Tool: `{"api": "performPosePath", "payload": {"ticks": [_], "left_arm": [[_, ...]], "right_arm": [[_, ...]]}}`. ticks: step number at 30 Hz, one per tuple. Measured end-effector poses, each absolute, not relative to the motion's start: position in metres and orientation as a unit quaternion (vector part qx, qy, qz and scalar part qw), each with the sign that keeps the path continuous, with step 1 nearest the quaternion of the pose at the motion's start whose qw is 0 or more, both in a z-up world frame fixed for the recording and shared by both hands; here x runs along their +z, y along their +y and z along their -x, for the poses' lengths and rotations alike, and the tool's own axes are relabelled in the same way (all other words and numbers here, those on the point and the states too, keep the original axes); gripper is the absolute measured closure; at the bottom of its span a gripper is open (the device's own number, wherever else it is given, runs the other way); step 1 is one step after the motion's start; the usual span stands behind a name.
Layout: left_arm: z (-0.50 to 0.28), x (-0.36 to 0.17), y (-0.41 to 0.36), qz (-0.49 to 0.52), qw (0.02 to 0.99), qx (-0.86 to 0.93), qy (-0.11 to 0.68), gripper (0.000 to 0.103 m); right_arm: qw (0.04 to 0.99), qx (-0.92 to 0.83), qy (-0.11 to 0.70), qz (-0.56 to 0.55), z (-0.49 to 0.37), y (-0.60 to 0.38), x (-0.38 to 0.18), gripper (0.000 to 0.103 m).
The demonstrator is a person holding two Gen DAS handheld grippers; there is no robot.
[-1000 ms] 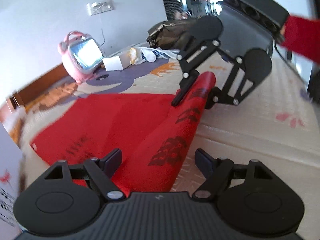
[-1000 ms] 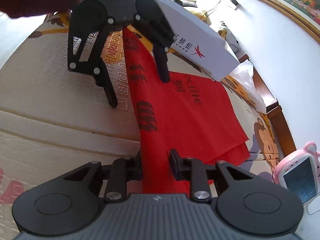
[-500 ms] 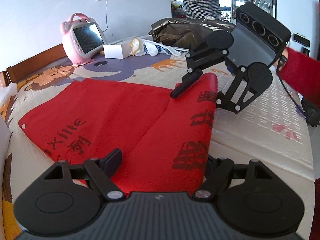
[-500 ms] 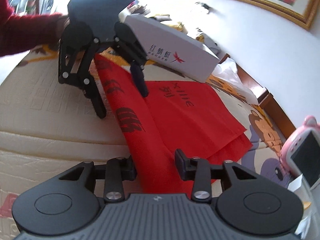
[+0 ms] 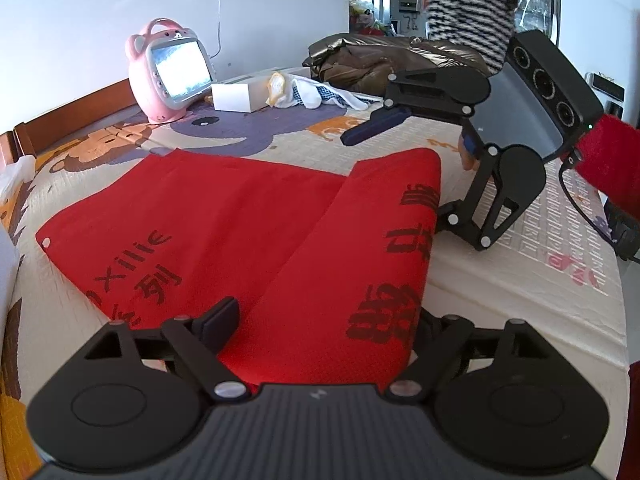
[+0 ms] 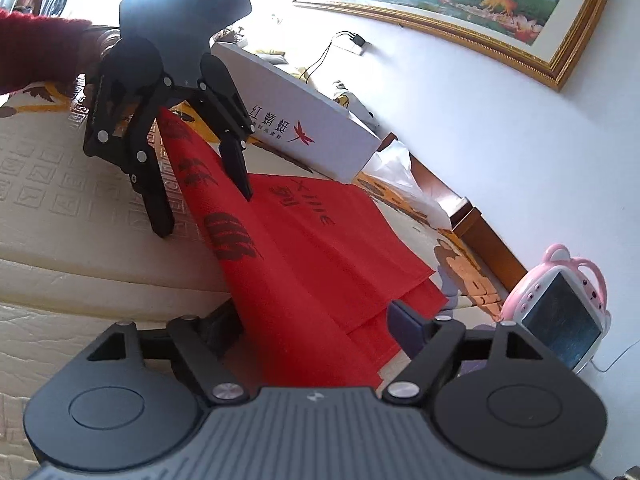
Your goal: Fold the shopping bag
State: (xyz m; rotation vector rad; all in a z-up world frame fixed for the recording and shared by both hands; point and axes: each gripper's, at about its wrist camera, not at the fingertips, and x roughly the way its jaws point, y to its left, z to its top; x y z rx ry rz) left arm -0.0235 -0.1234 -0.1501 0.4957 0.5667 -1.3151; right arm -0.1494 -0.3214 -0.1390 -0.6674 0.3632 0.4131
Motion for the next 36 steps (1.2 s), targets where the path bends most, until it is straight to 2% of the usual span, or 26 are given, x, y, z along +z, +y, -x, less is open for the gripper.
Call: {"api": "performPosePath", "payload": {"ticks": [6,10,12,14,16,19,22,26,36], "left_arm": [[0.022,-0.15,-0.123,-0.222,0.726,-0.597,0.26,0.017],[0.021,-0.151,-0.124,-0.221,0.725,-0.598,0.261,0.017],[0.02,-0.151,-0.124,-0.22,0.725,-0.598,0.261,0.016],[0.019,-0.151,-0.124,-0.22,0.725,-0.598,0.263,0.016],[0.019,-0.151,-0.124,-0.22,0.726,-0.597,0.264,0.015],[0.019,-0.152,-0.125,-0.22,0.726,-0.595,0.265,0.013],[0.018,-0.152,-0.125,-0.218,0.726,-0.595,0.267,0.012],[0.019,-0.152,-0.124,-0.217,0.722,-0.599,0.271,0.011],[0.044,-0.149,-0.104,-0.187,0.664,-0.656,0.305,0.003]], "right_arm": [[0.898,0.203,0.151,0.36,0.163,-0.32,-0.14,0.021],[0.887,0.207,0.148,0.386,0.168,-0.325,-0.138,0.026],[0.881,0.21,0.155,0.395,0.167,-0.33,-0.138,0.033],[0.876,0.213,0.163,0.401,0.164,-0.333,-0.138,0.051],[0.872,0.219,0.173,0.403,0.161,-0.336,-0.139,0.065],[0.87,0.23,0.177,0.398,0.157,-0.339,-0.138,0.068],[0.873,0.243,0.195,0.375,0.148,-0.343,-0.134,0.086],[0.885,0.264,0.233,0.305,0.135,-0.351,-0.124,0.09],[0.892,0.313,0.258,0.201,0.156,-0.349,-0.078,0.091]]}}
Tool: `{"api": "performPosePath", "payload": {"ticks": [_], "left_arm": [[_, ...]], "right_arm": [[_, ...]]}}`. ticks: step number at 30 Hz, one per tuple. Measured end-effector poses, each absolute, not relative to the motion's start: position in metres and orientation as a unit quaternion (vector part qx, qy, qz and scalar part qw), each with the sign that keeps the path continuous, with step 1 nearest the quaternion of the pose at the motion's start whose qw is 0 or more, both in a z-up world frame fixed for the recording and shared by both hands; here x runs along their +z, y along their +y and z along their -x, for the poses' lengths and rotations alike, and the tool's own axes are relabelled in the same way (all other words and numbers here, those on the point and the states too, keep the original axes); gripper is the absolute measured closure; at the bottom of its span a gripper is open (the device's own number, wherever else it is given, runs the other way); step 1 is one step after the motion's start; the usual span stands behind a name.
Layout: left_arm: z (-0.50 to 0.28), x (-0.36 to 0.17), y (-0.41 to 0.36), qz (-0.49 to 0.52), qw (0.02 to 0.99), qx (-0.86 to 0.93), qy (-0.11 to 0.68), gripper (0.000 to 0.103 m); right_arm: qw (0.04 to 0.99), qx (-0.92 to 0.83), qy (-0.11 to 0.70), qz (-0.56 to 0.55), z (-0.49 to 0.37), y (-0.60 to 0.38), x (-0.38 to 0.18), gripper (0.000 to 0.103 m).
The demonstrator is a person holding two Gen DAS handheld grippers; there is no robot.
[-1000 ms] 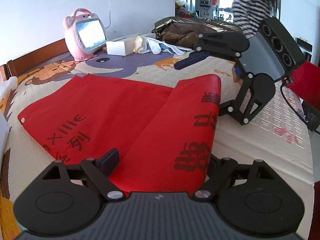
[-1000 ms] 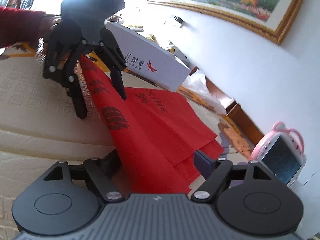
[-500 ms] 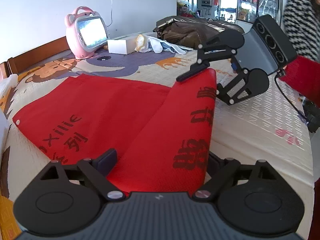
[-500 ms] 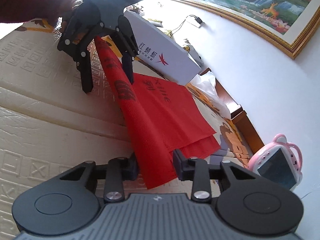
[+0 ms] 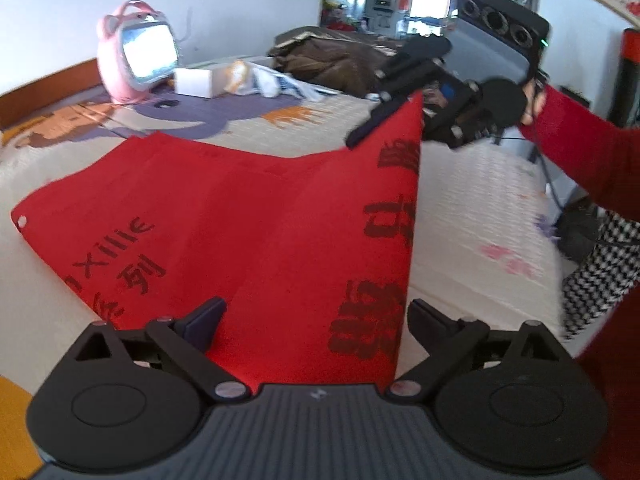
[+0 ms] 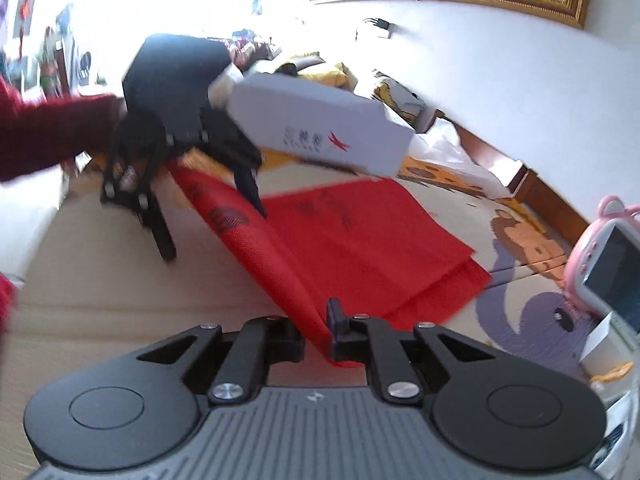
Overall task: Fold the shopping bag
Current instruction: 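Flip the held edge over onto the bag with the right gripper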
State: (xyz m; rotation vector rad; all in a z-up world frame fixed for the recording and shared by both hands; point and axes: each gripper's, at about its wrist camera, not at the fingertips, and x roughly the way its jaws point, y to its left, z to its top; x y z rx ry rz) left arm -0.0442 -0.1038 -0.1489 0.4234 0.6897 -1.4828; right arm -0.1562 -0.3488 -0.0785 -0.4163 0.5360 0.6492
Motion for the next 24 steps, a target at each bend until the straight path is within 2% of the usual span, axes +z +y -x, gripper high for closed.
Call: {"api": "performPosePath", "payload": {"ticks": [5,9,12,15,18,21,24], "left_arm": [[0.035,-0.147,-0.095,-0.147,0.618,-0.689,0.349,0.002],[0.0,-0.15,-0.091,-0.06,0.565,-0.705,0.424,0.002],[-0.021,-0.155,-0.087,-0.013,0.535,-0.705,0.465,0.002],[-0.022,-0.155,-0.087,-0.022,0.532,-0.707,0.465,0.002],[-0.02,-0.153,-0.088,-0.038,0.538,-0.708,0.457,0.002],[-0.024,-0.152,-0.086,-0.036,0.548,-0.703,0.452,0.002],[-0.026,-0.147,-0.083,-0.052,0.587,-0.68,0.436,0.002]], "right_arm": [[0.893,0.313,0.297,0.125,0.149,-0.344,-0.057,0.091],[0.883,0.314,0.347,-0.033,0.124,-0.361,-0.054,0.091],[0.869,0.298,0.38,-0.111,0.113,-0.371,-0.059,0.091],[0.859,0.281,0.404,-0.143,0.11,-0.373,-0.064,0.091],[0.832,0.253,0.42,-0.259,0.105,-0.389,-0.086,0.091],[0.817,0.231,0.416,-0.324,0.105,-0.401,-0.098,0.091],[0.814,0.219,0.415,-0.342,0.103,-0.404,-0.104,0.091]]}}
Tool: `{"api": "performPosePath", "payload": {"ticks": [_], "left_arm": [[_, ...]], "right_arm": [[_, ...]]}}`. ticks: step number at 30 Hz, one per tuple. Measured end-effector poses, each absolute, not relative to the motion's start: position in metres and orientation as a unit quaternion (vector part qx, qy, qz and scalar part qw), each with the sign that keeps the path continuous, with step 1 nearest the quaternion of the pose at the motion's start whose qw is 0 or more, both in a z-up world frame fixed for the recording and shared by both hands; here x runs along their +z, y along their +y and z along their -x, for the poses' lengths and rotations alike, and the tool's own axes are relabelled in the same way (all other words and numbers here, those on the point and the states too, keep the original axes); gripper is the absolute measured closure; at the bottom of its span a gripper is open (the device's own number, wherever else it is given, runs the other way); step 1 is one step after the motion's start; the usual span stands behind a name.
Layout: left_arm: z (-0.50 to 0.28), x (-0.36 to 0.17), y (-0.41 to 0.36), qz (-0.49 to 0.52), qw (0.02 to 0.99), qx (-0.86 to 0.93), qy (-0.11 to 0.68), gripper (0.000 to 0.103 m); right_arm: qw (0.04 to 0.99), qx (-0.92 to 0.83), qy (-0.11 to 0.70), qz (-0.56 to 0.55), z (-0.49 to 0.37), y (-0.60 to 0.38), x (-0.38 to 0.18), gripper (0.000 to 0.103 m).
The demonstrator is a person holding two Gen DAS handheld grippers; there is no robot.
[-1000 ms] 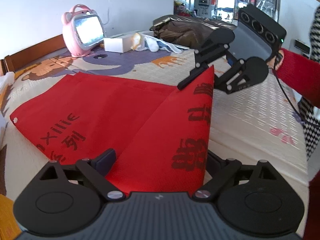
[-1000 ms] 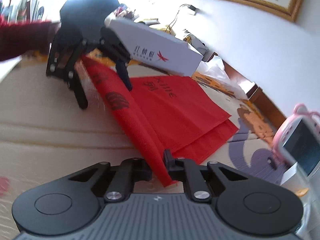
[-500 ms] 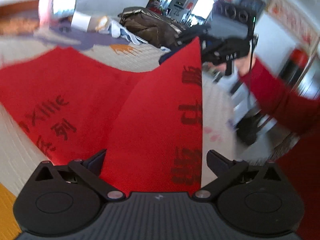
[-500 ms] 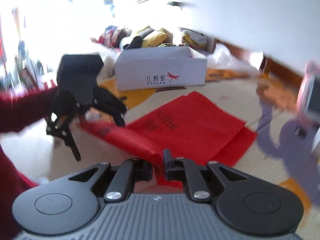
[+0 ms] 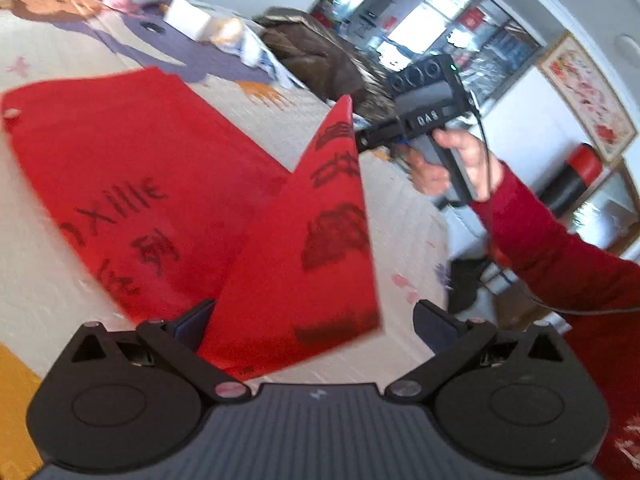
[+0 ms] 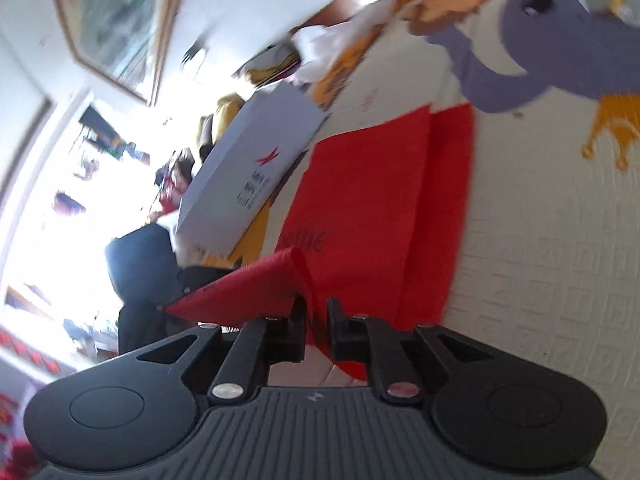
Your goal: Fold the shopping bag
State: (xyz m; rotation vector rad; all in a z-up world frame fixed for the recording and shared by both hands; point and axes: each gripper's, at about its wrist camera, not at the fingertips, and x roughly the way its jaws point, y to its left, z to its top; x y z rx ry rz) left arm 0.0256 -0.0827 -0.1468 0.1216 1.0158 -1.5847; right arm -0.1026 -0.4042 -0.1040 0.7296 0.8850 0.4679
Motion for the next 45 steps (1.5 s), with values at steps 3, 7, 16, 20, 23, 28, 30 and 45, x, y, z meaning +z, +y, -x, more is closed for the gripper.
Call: {"api": "performPosePath", "payload": {"ticks": [3,7,16,20,23,28,30,45], "left_arm": [[-0.015,-0.137,-0.085,-0.118,0.654,-0.633,0.398,0.002],[0.008,-0.13,-0.087,-0.231,0.724,-0.558,0.334,0.002],[0.044,-0.1,-0.079,-0.308,0.794,-0.488,0.193,0.002],[0.057,-0.096,-0.117,-0.359,0.778,-0.494,0.147,0.002],[0.052,-0.108,-0.151,-0.39,0.746,-0.514,0.166,0.002],[0.037,-0.127,-0.163,-0.382,0.714,-0.545,0.215,0.001],[0.029,-0.133,-0.159,-0.347,0.7,-0.565,0.266,0.001],[0.025,-0.152,-0.132,-0.243,0.727,-0.587,0.26,0.0]], "right_arm": [[0.814,0.209,0.415,-0.349,0.098,-0.401,-0.109,0.091],[0.815,0.195,0.416,-0.353,0.092,-0.402,-0.118,0.091],[0.82,0.179,0.426,-0.337,0.096,-0.409,-0.135,0.09],[0.84,0.187,0.427,-0.277,0.095,-0.4,-0.127,0.09],[0.854,0.187,0.429,-0.226,0.093,-0.389,-0.121,0.09],[0.869,0.187,0.43,-0.158,0.1,-0.378,-0.116,0.091],[0.872,0.187,0.429,-0.147,0.102,-0.376,-0.116,0.091],[0.965,0.147,0.202,0.082,0.172,-0.334,-0.076,0.063]]}}
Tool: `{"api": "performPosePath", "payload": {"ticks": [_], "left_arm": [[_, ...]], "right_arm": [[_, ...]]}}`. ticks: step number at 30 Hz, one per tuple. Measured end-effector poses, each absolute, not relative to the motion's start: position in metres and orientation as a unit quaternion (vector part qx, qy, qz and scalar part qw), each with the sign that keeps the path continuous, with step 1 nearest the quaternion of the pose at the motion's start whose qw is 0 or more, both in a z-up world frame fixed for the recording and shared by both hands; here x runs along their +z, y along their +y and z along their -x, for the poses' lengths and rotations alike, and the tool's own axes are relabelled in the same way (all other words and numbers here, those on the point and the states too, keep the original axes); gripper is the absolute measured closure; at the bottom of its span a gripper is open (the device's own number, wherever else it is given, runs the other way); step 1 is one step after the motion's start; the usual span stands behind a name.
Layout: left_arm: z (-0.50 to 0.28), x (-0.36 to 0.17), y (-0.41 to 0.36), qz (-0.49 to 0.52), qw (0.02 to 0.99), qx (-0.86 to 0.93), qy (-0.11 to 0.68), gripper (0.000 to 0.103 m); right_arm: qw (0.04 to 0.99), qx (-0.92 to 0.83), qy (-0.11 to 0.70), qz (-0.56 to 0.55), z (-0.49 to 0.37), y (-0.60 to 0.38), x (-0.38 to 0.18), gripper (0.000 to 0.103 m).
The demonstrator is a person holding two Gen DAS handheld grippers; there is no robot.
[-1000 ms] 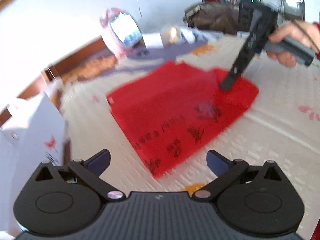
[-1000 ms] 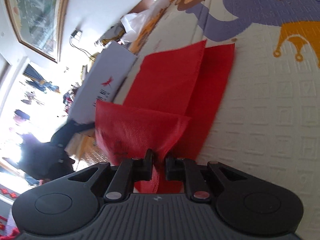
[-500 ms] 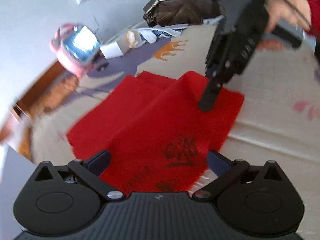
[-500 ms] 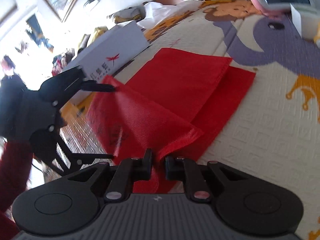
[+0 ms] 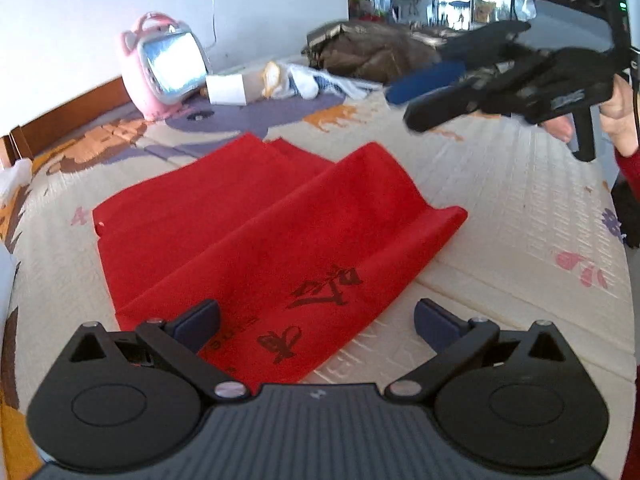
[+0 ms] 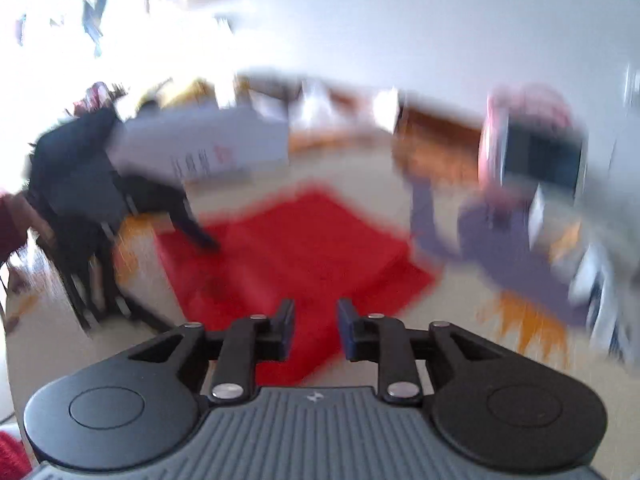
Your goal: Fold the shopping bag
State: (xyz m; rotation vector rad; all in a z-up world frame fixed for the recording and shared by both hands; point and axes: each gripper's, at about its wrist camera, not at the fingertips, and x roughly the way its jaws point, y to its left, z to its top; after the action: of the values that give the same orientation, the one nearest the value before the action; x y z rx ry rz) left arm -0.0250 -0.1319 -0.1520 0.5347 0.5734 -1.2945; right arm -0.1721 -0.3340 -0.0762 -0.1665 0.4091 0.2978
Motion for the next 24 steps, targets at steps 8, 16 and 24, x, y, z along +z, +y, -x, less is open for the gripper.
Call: {"api": "performPosePath", "payload": {"ticks": [8,16,24], "left_arm": [[0.03,-0.149,-0.134,-0.252,0.734,-0.582,0.245,0.0],[0.062,-0.138,-0.15,-0.371,0.739,-0.545,0.138,0.0],[0.01,-0.148,-0.151,-0.232,0.716,-0.597,0.278,0.0]], "right_arm": [[0.936,0.209,0.258,0.121,0.122,-0.31,-0.129,0.063],[0.93,0.208,0.29,0.086,0.108,-0.325,-0.137,0.057],[0.919,0.249,0.293,0.09,0.104,-0.334,-0.137,0.057]]}}
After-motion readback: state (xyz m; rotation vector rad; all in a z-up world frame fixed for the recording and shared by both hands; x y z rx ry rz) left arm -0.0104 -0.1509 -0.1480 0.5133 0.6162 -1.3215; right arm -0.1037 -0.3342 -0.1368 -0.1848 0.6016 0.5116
